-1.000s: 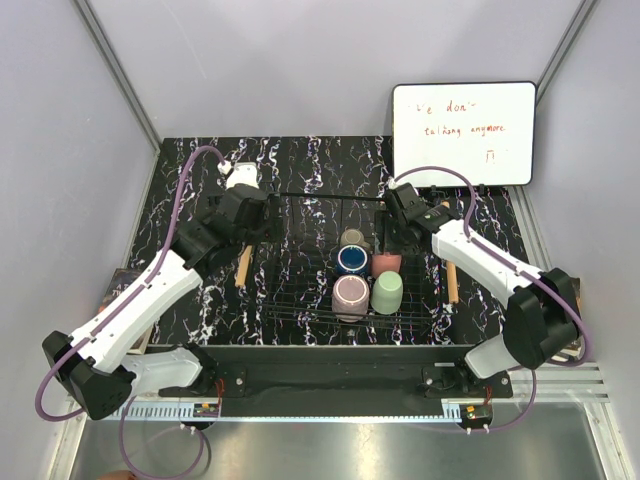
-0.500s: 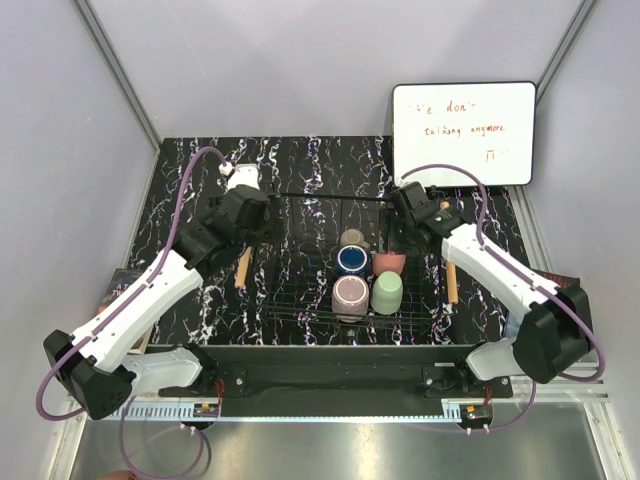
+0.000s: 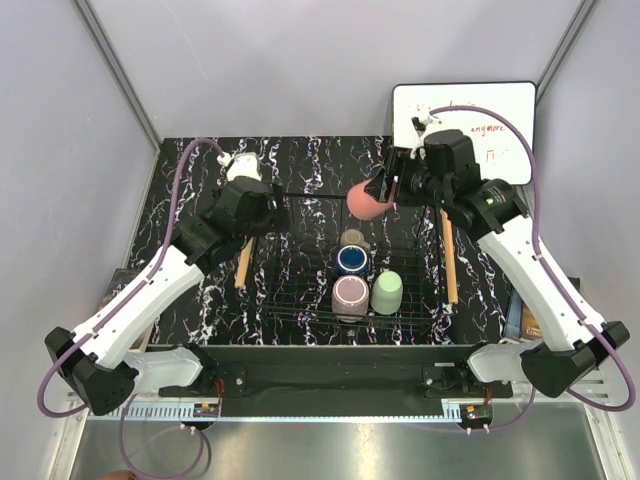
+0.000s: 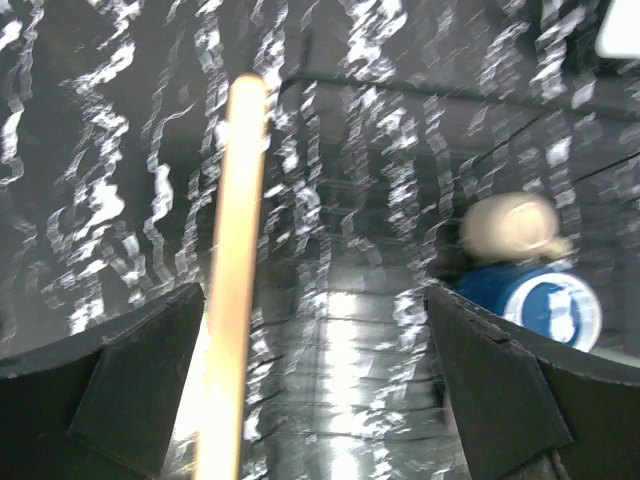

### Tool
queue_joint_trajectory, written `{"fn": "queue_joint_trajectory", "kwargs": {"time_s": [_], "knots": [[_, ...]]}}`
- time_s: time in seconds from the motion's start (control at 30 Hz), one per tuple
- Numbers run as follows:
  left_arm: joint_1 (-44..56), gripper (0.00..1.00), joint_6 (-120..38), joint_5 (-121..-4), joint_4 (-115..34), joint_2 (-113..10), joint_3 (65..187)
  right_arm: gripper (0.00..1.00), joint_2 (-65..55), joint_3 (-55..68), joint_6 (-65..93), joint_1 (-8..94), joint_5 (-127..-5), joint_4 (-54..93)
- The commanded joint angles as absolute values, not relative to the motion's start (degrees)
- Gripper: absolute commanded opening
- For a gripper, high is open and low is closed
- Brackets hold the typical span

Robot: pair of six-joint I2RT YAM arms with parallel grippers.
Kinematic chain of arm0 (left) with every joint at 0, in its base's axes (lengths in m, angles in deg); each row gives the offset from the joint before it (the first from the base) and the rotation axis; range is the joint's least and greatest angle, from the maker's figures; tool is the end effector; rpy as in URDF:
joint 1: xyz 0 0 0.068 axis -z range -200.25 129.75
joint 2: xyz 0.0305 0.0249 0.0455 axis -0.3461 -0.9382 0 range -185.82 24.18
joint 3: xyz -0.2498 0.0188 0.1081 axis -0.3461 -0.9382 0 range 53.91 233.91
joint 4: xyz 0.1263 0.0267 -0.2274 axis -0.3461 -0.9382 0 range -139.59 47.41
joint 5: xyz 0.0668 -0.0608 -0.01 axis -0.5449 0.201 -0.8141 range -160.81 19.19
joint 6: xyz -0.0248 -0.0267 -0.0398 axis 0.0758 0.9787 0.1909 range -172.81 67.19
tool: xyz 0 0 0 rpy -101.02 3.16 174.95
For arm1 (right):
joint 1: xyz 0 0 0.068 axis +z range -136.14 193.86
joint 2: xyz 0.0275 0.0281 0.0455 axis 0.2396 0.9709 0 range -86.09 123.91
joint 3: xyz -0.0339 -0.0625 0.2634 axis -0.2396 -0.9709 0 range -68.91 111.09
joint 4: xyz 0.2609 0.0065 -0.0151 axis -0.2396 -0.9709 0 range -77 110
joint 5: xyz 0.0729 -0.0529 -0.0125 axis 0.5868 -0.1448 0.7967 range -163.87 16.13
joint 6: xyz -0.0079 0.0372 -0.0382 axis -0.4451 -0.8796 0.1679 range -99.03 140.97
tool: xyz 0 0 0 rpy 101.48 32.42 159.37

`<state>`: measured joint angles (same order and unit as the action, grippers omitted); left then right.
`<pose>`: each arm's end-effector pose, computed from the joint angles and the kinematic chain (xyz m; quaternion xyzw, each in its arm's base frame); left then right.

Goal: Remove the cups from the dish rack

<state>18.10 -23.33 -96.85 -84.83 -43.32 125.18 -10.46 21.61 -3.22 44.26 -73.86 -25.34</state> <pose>0.1998 -0.1382 0.3674 -0.0298 0.8824 -0.0679 0.4646 0.2332 0.1368 0.4346 -0.0470 0.8667 0.2277 0.4413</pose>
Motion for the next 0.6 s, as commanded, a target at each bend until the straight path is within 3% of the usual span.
{"fn": "queue_joint_trajectory", "kwargs": {"time_s": [0.0, 0.2, 0.47, 0.57], "knots": [[18.24, 0.99, -18.98, -94.19, -74.94, -41.66, 129.15, 0.00, -10.16, 23.73, -7.23, 44.71, -60.97, -16.75], [17.11, 0.99, -12.38, -85.50, -54.75, -33.93, 119.59, 0.00, -11.03, 14.09, -19.25, 42.09, -48.07, 2.39], [8.14, 0.99, -0.52, -64.67, -32.41, -26.97, 104.11, 0.00, -12.71, -8.16, -54.66, 32.41, -32.30, 52.75], [7.96, 0.89, 1.07, -58.61, -27.13, -28.37, 102.78, 0.00, -10.86, -11.86, -59.70, 32.58, -31.59, 61.56]]}}
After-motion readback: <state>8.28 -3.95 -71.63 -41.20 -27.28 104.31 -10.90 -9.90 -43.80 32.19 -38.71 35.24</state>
